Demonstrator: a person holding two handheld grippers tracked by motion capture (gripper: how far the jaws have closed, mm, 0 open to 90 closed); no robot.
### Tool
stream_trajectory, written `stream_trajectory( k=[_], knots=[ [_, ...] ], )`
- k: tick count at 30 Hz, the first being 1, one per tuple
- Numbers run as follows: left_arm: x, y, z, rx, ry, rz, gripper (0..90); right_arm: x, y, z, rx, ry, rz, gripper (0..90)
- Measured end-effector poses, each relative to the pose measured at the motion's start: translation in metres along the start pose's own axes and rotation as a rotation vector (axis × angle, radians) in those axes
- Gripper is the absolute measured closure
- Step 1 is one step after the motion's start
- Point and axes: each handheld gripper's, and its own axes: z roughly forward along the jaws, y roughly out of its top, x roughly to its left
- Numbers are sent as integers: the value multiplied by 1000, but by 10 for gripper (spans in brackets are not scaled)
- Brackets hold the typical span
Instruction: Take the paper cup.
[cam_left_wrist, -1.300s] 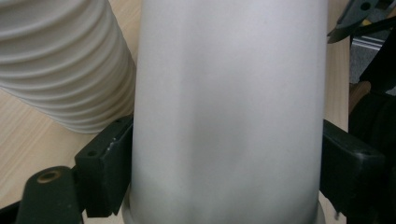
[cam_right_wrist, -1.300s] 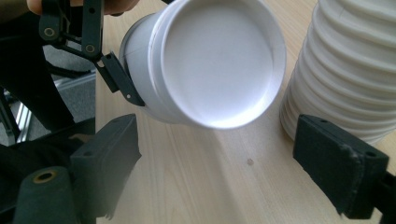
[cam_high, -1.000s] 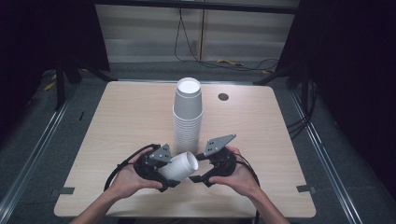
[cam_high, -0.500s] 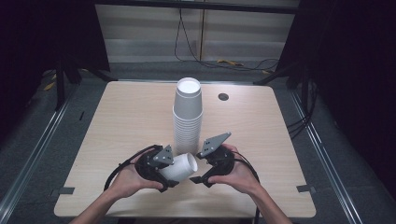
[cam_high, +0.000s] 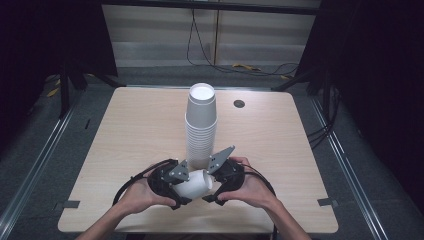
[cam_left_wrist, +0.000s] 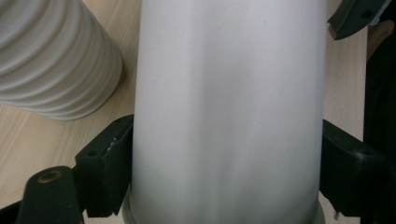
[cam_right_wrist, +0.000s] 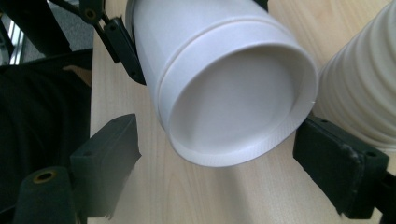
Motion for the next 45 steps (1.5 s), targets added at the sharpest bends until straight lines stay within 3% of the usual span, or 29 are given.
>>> stream_trajectory(
  k=[8, 16, 20, 25, 27, 29, 32, 33, 36, 45],
  knots=[
    [-6, 3, 5, 11, -8, 35, 166, 1, 4, 5, 22, 11, -20, 148],
    [-13, 8, 9, 27, -35, 61, 166, 7, 7, 5, 34, 43, -46, 147],
    [-15, 10, 12, 29, -35, 68, 166, 9, 8, 11, 60, 59, -57, 151],
    [-18, 11, 14, 50, -36, 94, 165, 9, 9, 16, 54, 86, -69, 177],
    [-19, 11, 14, 41, -44, 88, 165, 10, 9, 16, 61, 81, -69, 209],
    [-18, 12, 12, 46, -35, 113, 166, 11, 9, 15, 66, 84, -59, 210],
    [-20, 12, 13, 34, -41, 95, 166, 11, 8, 15, 71, 87, -59, 214],
    [-20, 12, 13, 42, -38, 106, 166, 11, 8, 15, 70, 85, -65, 217],
    [-19, 10, 12, 21, -42, 91, 166, 10, 7, 15, 51, 82, -65, 222],
    [-16, 6, 6, -28, -42, 105, 140, 12, 7, 12, 33, 74, -54, 222]
  ],
)
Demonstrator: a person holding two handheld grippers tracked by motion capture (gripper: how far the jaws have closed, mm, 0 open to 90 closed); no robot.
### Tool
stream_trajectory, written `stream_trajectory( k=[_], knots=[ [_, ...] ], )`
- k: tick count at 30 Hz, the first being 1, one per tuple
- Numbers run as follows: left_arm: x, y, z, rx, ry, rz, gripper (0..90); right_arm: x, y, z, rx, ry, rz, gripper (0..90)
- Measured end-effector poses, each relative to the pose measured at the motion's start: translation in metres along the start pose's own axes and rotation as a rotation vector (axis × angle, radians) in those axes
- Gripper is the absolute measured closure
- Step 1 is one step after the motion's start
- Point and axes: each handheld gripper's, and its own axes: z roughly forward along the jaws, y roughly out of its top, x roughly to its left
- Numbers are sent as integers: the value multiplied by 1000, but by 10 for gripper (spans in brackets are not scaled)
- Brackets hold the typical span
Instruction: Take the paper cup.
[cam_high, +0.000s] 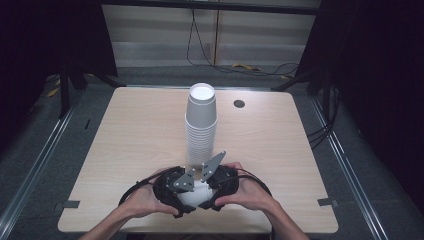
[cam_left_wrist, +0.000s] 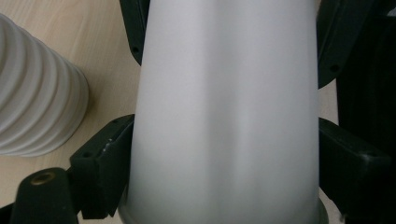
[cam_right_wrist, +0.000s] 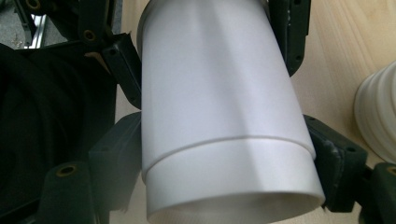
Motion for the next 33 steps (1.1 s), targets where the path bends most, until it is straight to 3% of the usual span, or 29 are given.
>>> stream_trajectory(
  k=[6, 14, 18, 23, 28, 33],
  knots=[
    [2, -3, -2, -44, -8, -24, 143, 1, 0, -1, 0, -4, 1, 222],
    [2, -5, -4, -74, -7, -6, 144, 0, -1, -1, -5, -6, 5, 223],
    [5, -6, -12, -123, -22, -21, 152, 0, 0, -1, -6, -9, -4, 222],
    [5, -8, -16, -150, -22, -11, 156, -1, -2, -1, -2, -13, 5, 221],
    [8, -9, -20, -202, -26, -49, 158, -1, -4, -3, -6, -25, 13, 219],
    [13, -13, -28, -260, 14, -82, 158, -4, -6, -6, -15, -38, 24, 218]
  ],
)
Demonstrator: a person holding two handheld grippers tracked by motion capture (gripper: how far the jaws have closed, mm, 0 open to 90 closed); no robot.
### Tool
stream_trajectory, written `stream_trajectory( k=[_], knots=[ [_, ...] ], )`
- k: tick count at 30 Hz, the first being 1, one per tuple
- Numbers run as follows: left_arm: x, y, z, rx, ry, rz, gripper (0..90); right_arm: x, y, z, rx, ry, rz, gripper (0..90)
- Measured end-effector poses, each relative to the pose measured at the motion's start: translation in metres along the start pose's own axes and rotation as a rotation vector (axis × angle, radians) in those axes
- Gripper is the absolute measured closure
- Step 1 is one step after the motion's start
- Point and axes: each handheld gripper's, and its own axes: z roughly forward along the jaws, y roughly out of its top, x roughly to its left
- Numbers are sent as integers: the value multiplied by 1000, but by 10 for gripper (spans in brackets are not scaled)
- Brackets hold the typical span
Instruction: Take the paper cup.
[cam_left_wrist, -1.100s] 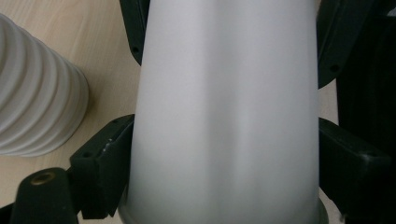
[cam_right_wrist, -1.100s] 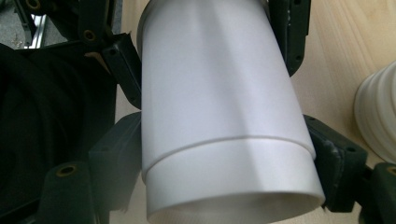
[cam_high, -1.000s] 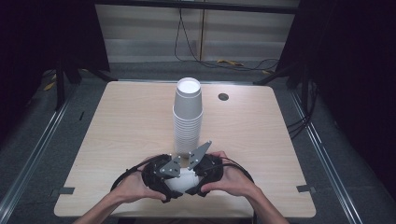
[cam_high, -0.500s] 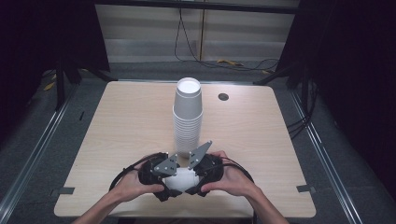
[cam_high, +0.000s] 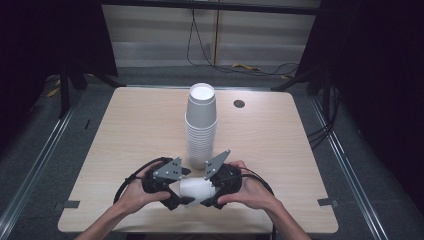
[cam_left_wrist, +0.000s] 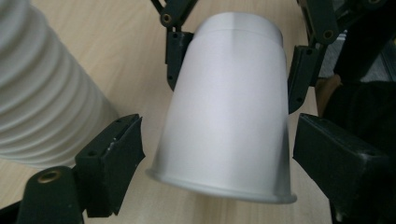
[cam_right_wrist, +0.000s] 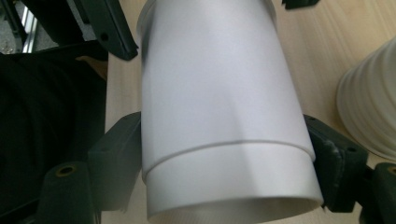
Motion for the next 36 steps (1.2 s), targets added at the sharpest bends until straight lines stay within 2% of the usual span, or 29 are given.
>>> stream_trajectory(
  k=[2, 5, 8, 14, 18, 21, 24, 29, 36],
  knots=[
    [2, -1, -3, -33, 3, -21, 158, -1, -2, -1, 0, -3, 12, 218],
    [3, -2, -5, -57, 26, -42, 157, -4, -7, -2, -6, -13, 27, 217],
    [6, -3, -6, -55, 31, -44, 157, -7, -12, -5, -18, -28, 49, 216],
    [11, -10, -6, -80, 50, -89, 157, -12, -22, -8, -41, -41, 80, 214],
    [13, -15, -7, -100, 53, -109, 156, -12, -29, -10, -89, -53, 75, 214],
    [13, -17, -10, -125, 62, -121, 156, -15, -35, -11, -124, -60, 99, 214],
    [12, -19, -14, -177, 96, -150, 154, -17, -41, -12, -151, -63, 121, 214],
    [14, -25, -16, -200, 74, -182, 155, -17, -43, -13, -199, -63, 142, 213],
    [13, -31, -16, -221, 86, -208, 155, -19, -46, -14, -283, -51, 163, 213]
  ],
)
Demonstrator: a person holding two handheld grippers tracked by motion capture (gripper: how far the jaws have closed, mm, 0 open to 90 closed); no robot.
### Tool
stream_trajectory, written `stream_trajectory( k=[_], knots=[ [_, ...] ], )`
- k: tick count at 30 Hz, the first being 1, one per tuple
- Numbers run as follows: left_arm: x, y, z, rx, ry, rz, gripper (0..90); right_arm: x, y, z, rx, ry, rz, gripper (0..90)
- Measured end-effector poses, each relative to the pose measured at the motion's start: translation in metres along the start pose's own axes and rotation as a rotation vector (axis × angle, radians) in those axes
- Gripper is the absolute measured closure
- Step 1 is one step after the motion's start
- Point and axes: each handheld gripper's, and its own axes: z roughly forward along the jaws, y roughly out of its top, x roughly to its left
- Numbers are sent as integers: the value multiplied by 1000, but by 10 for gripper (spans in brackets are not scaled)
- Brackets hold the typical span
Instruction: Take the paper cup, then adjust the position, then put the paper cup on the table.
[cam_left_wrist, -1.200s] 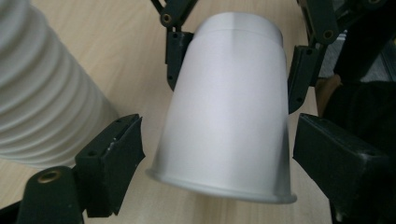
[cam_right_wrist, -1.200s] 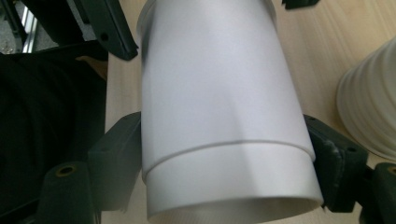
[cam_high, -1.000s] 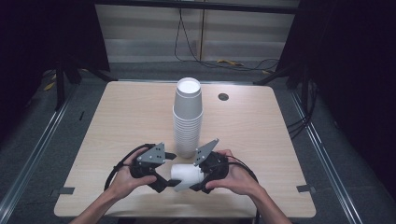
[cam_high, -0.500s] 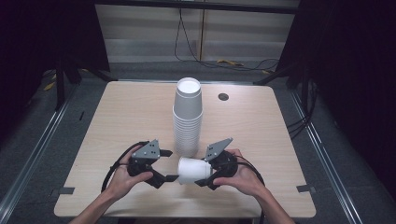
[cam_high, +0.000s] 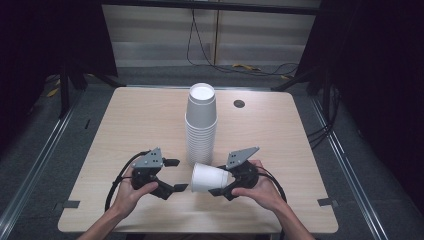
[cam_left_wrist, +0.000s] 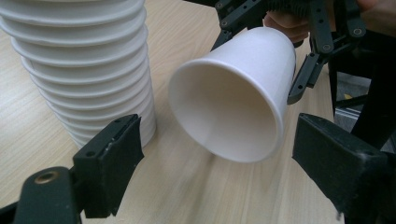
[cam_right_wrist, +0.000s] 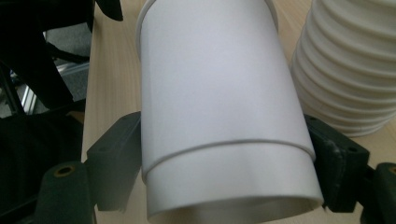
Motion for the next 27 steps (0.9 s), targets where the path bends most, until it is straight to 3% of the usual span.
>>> stream_trajectory(
  k=[11, 21, 27],
  knots=[
    [-1, -3, -3, -26, 5, -22, 155, -3, -3, 0, -108, 27, 32, 212],
    [-3, -2, -5, -50, -9, -24, 155, -4, -6, 0, -169, 34, 60, 211],
    [-2, 0, -5, -104, -20, -50, 155, -7, -5, 0, -222, 62, 88, 211]
  ],
)
